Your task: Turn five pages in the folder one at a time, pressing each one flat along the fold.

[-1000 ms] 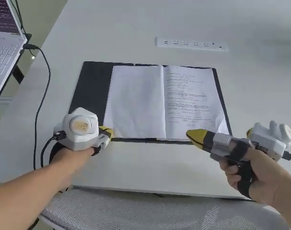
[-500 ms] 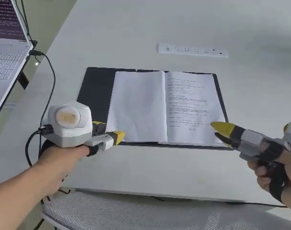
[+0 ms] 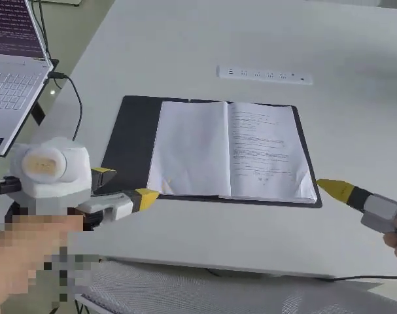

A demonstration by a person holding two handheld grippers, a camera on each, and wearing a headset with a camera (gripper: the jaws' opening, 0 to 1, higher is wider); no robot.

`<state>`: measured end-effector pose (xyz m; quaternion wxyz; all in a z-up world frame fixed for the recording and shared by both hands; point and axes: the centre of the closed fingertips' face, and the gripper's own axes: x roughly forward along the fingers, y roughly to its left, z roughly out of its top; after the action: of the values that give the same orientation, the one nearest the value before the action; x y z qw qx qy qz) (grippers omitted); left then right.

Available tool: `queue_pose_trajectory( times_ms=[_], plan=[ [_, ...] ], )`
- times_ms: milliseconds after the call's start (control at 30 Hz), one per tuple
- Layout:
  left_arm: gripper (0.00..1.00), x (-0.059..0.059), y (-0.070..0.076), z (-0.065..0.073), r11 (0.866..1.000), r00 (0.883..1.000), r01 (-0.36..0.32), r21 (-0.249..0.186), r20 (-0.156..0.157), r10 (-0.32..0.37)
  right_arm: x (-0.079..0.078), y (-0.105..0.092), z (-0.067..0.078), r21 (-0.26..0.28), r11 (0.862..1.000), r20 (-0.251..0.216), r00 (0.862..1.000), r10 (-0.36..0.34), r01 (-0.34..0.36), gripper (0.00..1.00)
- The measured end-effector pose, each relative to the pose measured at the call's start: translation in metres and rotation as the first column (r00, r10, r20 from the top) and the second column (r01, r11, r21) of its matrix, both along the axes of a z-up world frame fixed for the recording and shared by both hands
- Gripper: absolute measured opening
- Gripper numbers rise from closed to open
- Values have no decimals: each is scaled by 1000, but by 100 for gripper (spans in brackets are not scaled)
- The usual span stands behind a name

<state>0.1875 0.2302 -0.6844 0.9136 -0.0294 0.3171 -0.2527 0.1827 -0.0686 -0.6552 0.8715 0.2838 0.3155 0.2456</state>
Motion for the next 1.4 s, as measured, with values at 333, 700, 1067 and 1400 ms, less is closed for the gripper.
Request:
queue_pose_trajectory(
  times_ms=[333,700,1067,1400],
  plan=[
    [73,-18,4,10,998,999,53,40,-12,-52,-24,2,-2,-129,987,9,995,101,-99,73],
    [85,-21,2,14,996,996,82,39,-21,-82,-22,1,4,-201,971,38,989,140,-130,74],
    [83,-18,-8,7,991,993,114,70,-25,-112,-20,-5,-5,-222,967,24,991,132,-124,73],
    [82,-6,-23,3,984,988,152,94,-21,-150,-17,-7,-8,-228,966,19,991,134,-126,73]
  ],
)
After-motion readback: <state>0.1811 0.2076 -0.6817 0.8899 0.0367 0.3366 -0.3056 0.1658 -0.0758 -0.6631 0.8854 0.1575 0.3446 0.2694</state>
